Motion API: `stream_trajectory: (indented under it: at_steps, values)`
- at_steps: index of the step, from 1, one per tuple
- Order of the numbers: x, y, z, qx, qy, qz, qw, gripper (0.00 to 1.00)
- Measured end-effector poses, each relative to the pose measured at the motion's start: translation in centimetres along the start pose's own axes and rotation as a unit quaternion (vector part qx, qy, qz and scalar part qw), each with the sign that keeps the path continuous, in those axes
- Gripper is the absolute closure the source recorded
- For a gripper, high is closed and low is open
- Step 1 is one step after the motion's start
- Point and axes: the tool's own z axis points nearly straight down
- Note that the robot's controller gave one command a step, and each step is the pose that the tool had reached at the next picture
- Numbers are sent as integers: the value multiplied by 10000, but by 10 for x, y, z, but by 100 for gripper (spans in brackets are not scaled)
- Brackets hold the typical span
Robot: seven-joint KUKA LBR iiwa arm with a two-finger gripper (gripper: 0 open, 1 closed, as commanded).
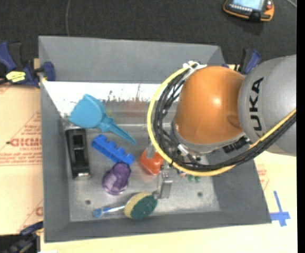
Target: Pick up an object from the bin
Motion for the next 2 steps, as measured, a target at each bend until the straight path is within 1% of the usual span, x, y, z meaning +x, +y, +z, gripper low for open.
stream_trajectory:
  at_steps: [1, 2]
  values:
    - [-5, 23, 26, 0, -19, 19, 10000, 0]
    - [-37, 12, -33, 3, -76, -182, 9998, 0]
